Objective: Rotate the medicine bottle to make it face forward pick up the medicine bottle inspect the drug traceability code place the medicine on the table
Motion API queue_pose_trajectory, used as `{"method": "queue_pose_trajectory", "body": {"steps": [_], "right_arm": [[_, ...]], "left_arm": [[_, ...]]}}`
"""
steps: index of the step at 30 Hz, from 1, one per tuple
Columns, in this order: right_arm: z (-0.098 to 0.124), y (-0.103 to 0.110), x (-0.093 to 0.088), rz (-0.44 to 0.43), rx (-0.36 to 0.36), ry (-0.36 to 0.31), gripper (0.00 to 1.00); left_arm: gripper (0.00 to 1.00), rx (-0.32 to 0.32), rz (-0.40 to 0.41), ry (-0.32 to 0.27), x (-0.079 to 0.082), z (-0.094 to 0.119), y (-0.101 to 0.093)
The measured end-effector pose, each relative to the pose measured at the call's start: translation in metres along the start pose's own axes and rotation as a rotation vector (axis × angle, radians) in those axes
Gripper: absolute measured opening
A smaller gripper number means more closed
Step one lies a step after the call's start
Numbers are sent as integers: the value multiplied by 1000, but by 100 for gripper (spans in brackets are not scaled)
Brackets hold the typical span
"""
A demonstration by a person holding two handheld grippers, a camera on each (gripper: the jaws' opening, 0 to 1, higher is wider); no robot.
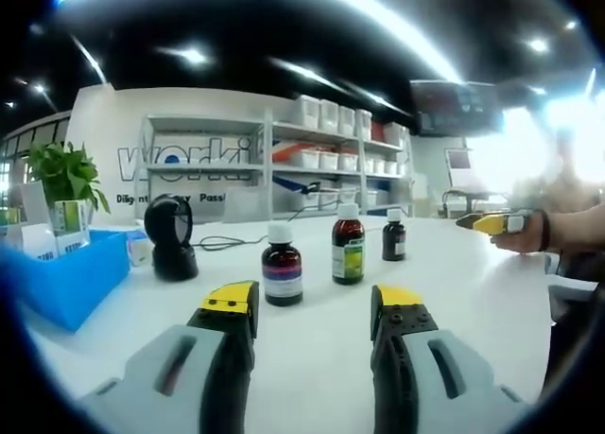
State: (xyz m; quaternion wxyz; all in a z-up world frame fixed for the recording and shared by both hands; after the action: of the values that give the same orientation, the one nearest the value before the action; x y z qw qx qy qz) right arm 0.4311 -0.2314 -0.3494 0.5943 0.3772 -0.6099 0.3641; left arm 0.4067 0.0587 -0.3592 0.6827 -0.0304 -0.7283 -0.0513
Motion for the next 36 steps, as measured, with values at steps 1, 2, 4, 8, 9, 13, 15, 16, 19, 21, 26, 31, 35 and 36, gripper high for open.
{"method": "queue_pose_trajectory", "body": {"steps": [1,2,4,8,9,13,15,16,19,21,26,31,35,36], "right_arm": [[-3,2,3,3,6,3,34],[-7,4,8,10,17,10,34],[-13,6,18,17,31,8,34],[-30,14,30,36,76,26,35],[-34,15,31,46,77,44,35],[-55,22,36,71,113,69,35],[-64,25,38,77,124,75,35],[-68,27,40,79,131,71,35],[-79,30,42,70,149,63,34],[-85,32,45,59,154,53,33],[-105,40,48,59,174,58,33],[-126,44,57,48,185,50,32],[-139,47,61,35,191,40,32],[-142,49,61,35,194,39,32]], "left_arm": [[38,0,-3,0,0,0,0],[38,3,-7,-2,0,0,0],[38,6,-8,-5,1,1,0],[38,7,2,-8,2,1,1],[38,8,3,-7,2,1,1],[38,5,7,-5,1,0,1],[38,5,9,-5,1,0,1],[38,4,10,-5,1,0,1],[38,4,14,-6,2,1,0],[38,3,15,-7,2,1,0],[38,1,20,-4,1,1,0],[38,1,23,0,1,1,0],[38,4,23,1,1,2,0],[38,1,24,2,1,2,0]]}}
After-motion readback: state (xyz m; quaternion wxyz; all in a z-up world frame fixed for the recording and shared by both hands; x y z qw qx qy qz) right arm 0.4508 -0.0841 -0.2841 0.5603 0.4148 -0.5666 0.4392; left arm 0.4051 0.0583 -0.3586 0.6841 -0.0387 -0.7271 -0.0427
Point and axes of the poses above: the point that each gripper's makers call its tool centre point, and the gripper's own axes: z roughly backward along the fingers, y roughly to its left, x roughly out of its top, the point moved 2 cm from there along z, roughly backward along the fingers, and after that the axes turned 14 degrees about x, right-handed, at the moved point
